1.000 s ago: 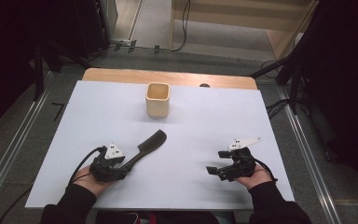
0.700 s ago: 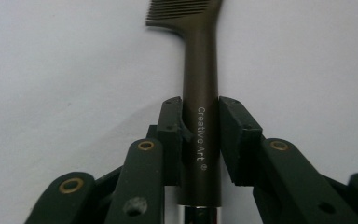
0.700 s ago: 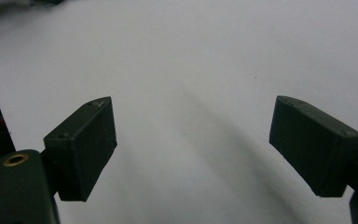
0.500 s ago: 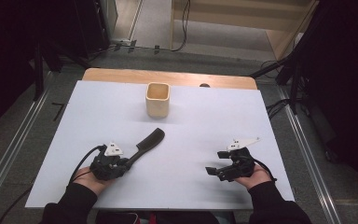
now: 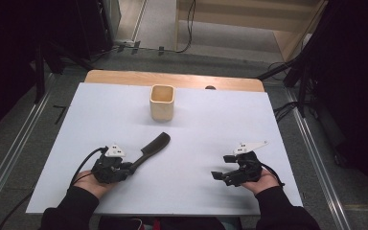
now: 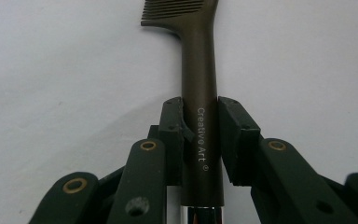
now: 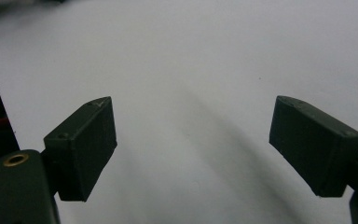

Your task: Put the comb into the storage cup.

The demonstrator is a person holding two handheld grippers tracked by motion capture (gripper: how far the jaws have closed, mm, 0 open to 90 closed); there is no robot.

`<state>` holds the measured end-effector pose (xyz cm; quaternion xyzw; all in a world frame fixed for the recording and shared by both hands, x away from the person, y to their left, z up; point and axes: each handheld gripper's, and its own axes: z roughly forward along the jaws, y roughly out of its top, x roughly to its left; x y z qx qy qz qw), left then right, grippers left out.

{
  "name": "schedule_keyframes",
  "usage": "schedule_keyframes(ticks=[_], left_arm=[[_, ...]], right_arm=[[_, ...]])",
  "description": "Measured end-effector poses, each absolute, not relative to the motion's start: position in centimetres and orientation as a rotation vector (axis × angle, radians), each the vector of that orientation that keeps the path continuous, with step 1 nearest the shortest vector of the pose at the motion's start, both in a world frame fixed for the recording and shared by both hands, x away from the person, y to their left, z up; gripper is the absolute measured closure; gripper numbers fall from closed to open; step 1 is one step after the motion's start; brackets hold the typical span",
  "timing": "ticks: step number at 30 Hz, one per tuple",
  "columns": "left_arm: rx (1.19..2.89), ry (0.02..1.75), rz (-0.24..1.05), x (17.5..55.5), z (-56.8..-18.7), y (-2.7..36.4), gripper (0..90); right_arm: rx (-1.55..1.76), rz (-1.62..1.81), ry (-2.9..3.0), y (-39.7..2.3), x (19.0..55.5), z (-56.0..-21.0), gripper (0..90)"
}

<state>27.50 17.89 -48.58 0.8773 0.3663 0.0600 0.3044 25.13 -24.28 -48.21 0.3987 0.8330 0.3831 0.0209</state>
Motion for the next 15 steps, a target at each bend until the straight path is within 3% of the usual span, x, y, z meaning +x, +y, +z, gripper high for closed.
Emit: schedule_keyframes(ticks=[15], left_arm=[[2.214,0.968,0.084,27.4,-47.0,18.0,72.8]], right_arm=[[1.241,1.196,2.575,-24.3,25.1,-48.2,13.3]])
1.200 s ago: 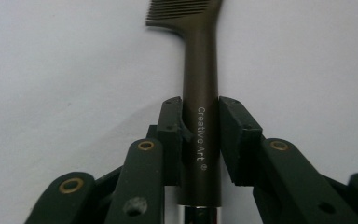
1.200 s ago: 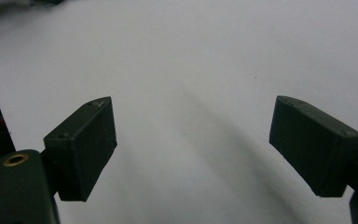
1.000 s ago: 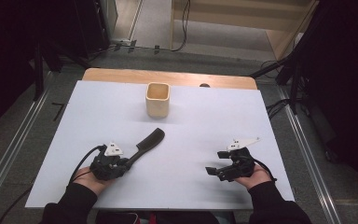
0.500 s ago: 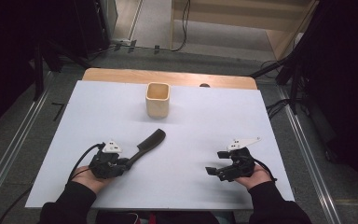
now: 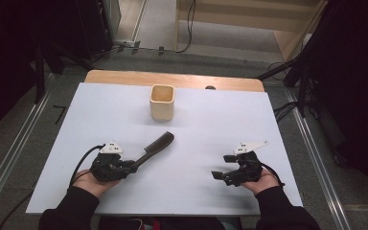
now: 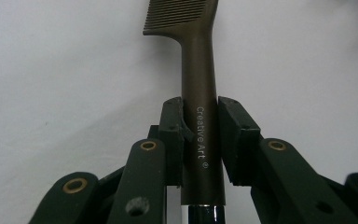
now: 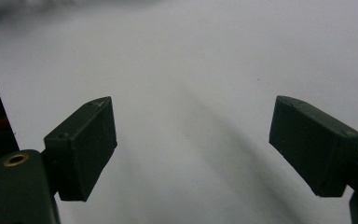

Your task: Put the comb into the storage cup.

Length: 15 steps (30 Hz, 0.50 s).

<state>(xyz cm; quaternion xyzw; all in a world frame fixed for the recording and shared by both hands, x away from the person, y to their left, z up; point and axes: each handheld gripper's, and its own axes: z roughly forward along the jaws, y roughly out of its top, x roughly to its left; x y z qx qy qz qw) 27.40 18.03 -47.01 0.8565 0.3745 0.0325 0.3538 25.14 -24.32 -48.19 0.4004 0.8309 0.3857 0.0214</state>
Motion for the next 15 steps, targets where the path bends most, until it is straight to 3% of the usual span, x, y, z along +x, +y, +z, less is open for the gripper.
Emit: schedule_keyframes(ticks=[15], left_arm=[[2.078,0.909,0.031,27.0,-44.9,16.3,72.7]], right_arm=[[1.252,1.199,2.545,-24.4,25.2,-48.0,13.3]])
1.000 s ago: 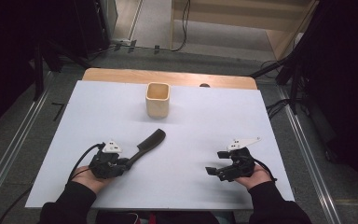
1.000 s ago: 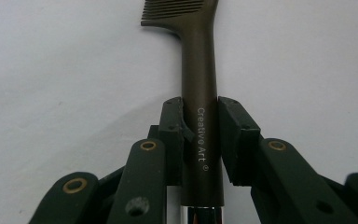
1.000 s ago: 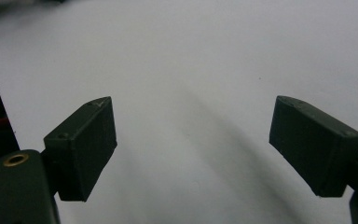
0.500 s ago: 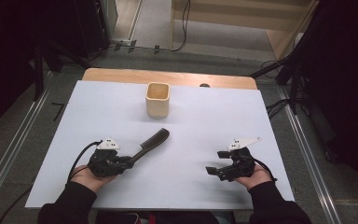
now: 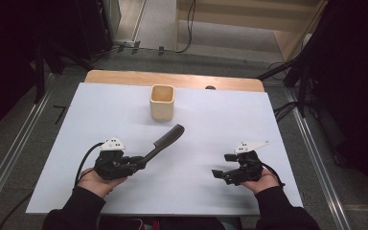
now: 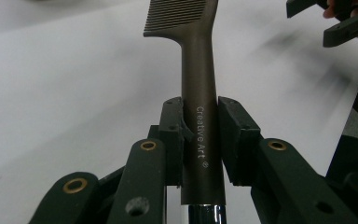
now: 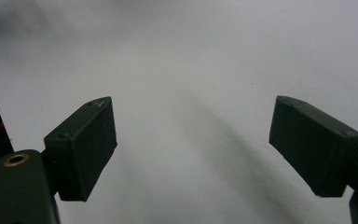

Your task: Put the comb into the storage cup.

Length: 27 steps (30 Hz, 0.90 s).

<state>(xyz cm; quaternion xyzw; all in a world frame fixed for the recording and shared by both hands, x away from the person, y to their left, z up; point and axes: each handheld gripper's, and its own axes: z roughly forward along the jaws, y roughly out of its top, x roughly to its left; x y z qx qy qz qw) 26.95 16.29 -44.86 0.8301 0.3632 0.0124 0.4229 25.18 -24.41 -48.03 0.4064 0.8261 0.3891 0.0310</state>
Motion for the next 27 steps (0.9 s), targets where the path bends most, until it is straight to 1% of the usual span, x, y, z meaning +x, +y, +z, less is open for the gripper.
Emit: schedule_keyframes(ticks=[10,27], left_arm=[[2.066,0.878,0.037,27.6,-44.6,14.5,72.7],[1.973,0.905,0.092,28.4,-44.4,13.8,72.7]], right_arm=[[1.268,1.208,2.530,-24.6,25.1,-48.0,13.3],[1.263,1.243,2.489,-23.7,24.8,-47.3,13.3]])
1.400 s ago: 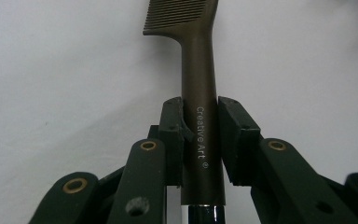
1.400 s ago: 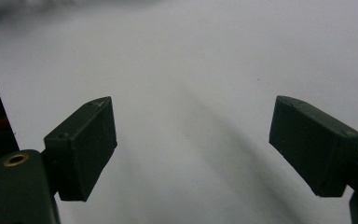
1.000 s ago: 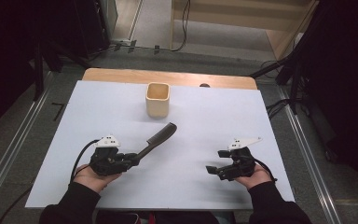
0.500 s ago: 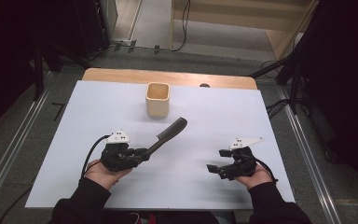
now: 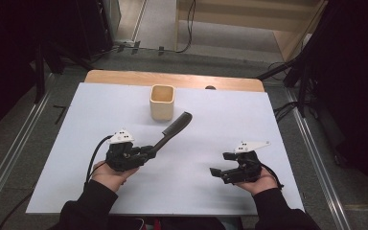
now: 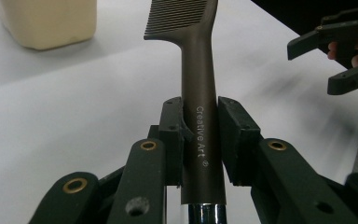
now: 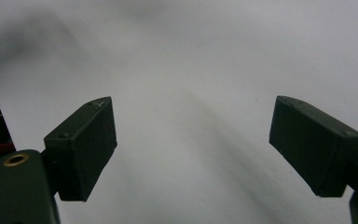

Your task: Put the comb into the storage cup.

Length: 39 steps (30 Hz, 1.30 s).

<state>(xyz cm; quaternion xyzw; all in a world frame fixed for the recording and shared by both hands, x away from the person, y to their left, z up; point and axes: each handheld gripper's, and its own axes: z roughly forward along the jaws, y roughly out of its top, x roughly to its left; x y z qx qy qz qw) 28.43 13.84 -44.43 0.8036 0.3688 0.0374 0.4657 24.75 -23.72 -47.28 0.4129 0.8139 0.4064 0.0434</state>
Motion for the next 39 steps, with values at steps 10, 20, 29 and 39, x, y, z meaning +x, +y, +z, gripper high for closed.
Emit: schedule_keyframes(ticks=[10,20,29,39], left_arm=[[1.958,0.900,0.107,28.9,-44.7,12.1,72.7],[1.927,0.882,0.134,29.8,-45.3,9.1,72.8],[1.893,0.878,0.167,30.4,-45.7,7.0,72.7],[1.863,0.866,0.225,30.7,-45.5,5.3,72.7]], right_arm=[[1.303,1.277,2.384,-23.6,24.6,-46.4,13.3],[1.348,1.363,2.277,-23.8,24.5,-45.0,13.9],[1.342,1.366,2.224,-23.8,24.5,-43.9,13.8],[1.355,1.367,2.185,-23.3,24.7,-43.2,13.8]])
